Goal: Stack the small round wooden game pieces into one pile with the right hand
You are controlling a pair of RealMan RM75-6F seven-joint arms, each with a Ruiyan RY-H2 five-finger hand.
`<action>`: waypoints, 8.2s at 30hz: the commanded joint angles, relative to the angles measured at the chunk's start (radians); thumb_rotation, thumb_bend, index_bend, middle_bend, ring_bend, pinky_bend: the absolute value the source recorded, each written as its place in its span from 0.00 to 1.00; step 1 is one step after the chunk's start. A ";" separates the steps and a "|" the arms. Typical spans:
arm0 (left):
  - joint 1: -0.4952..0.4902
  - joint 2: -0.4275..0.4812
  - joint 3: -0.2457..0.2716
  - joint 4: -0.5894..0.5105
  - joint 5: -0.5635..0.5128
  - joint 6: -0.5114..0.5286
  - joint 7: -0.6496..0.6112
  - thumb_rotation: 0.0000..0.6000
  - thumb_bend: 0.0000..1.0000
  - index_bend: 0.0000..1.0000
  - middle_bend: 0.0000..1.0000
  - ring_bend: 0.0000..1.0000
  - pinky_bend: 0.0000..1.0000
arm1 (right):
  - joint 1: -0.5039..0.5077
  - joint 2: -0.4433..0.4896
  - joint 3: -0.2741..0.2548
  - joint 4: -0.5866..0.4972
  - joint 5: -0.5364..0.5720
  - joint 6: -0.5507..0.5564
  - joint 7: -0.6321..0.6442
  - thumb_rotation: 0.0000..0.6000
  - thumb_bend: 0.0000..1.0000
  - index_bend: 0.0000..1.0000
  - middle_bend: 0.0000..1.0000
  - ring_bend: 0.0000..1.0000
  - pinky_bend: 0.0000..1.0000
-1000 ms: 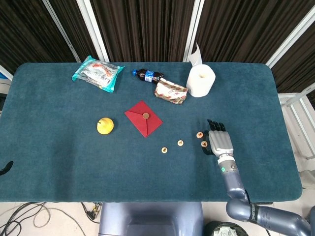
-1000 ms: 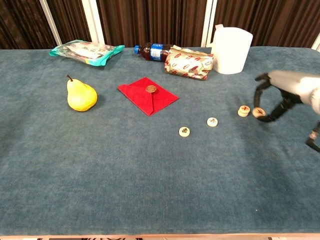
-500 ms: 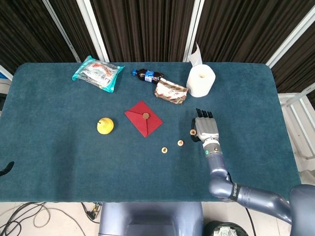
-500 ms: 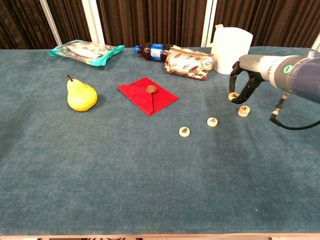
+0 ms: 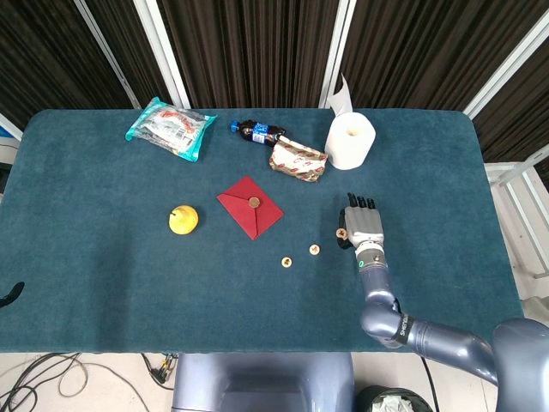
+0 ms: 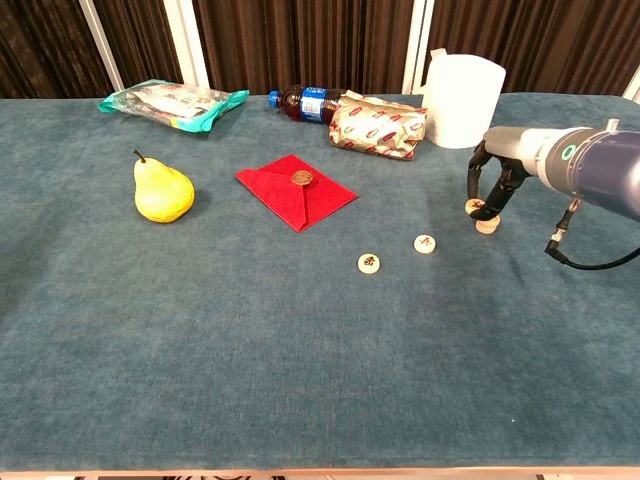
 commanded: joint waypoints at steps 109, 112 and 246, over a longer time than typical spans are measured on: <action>0.001 -0.003 -0.009 0.000 -0.017 0.002 0.005 1.00 0.16 0.11 0.00 0.00 0.00 | -0.029 -0.115 -0.107 -0.004 -0.227 0.056 0.080 1.00 0.39 0.42 0.00 0.00 0.00; 0.001 -0.003 -0.009 0.000 -0.017 0.002 0.007 1.00 0.16 0.11 0.00 0.00 0.00 | -0.032 -0.119 -0.108 -0.005 -0.229 0.053 0.084 1.00 0.39 0.43 0.00 0.00 0.00; 0.001 -0.003 -0.014 -0.010 -0.026 0.004 0.015 1.00 0.16 0.11 0.00 0.00 0.00 | -0.013 0.069 -0.056 -0.029 -0.049 -0.006 0.122 1.00 0.41 0.47 0.00 0.00 0.00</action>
